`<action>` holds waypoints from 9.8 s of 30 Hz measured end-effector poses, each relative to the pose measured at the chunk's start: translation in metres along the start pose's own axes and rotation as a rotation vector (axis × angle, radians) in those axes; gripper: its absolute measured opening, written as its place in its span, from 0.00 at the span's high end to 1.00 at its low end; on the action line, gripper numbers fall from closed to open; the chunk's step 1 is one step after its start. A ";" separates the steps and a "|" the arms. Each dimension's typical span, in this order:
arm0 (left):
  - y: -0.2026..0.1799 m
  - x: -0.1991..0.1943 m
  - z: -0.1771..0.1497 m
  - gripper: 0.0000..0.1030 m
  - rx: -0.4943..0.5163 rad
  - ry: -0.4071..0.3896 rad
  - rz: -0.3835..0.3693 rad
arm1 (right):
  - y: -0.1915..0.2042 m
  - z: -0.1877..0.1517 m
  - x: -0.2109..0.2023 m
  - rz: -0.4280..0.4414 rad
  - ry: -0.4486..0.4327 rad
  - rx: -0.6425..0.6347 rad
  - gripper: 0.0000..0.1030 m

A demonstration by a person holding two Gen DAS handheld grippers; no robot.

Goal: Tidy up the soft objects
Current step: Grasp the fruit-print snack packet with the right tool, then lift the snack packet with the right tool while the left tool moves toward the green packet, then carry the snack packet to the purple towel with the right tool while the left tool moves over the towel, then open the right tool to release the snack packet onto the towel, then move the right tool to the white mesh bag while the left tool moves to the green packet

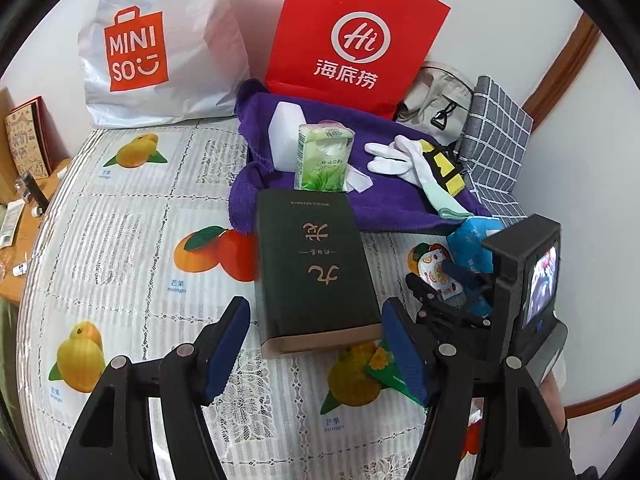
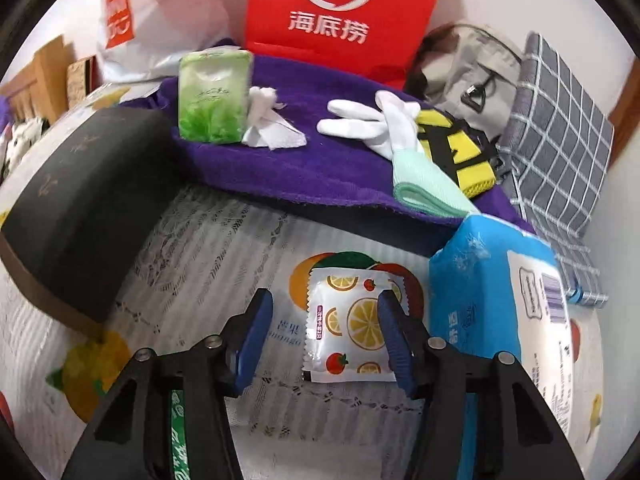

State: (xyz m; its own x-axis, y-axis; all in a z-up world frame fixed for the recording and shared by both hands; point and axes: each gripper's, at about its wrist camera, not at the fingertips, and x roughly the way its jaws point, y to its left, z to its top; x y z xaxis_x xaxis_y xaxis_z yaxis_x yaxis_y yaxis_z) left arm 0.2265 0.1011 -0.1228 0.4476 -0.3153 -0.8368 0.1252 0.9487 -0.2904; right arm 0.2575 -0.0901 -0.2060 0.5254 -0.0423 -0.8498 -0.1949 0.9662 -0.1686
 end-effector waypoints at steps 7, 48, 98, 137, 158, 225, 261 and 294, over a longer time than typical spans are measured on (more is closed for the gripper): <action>0.003 -0.002 -0.005 0.35 -0.008 0.001 -0.005 | -0.018 -0.004 -0.002 0.141 0.029 0.052 0.91; 0.002 -0.023 -0.058 0.35 -0.057 0.036 0.060 | -0.003 -0.019 -0.057 0.311 -0.041 0.001 0.97; -0.064 0.029 -0.112 0.75 0.054 0.124 0.192 | -0.106 -0.177 -0.100 0.196 -0.049 0.179 0.35; -0.074 -0.008 -0.089 0.78 0.062 0.011 0.116 | -0.105 -0.149 -0.142 0.151 -0.165 0.155 0.66; -0.093 -0.037 0.007 0.78 0.055 -0.101 0.106 | -0.134 -0.044 -0.191 0.174 -0.291 0.189 0.66; -0.061 0.132 0.158 0.75 -0.009 0.056 0.009 | -0.160 0.105 0.032 0.309 0.018 0.175 0.32; -0.094 0.031 0.116 0.53 0.085 -0.035 0.076 | -0.137 0.026 -0.111 0.319 -0.148 0.272 0.32; -0.028 -0.009 -0.036 0.51 -0.033 0.040 0.109 | -0.005 -0.091 -0.076 0.294 0.012 0.182 0.17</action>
State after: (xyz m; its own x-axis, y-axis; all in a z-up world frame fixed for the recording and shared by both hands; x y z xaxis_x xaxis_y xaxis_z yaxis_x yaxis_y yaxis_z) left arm 0.1871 0.0769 -0.1234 0.4210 -0.2117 -0.8820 0.0479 0.9762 -0.2115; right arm 0.1435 -0.1144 -0.1863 0.4585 0.2428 -0.8549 -0.1846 0.9670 0.1756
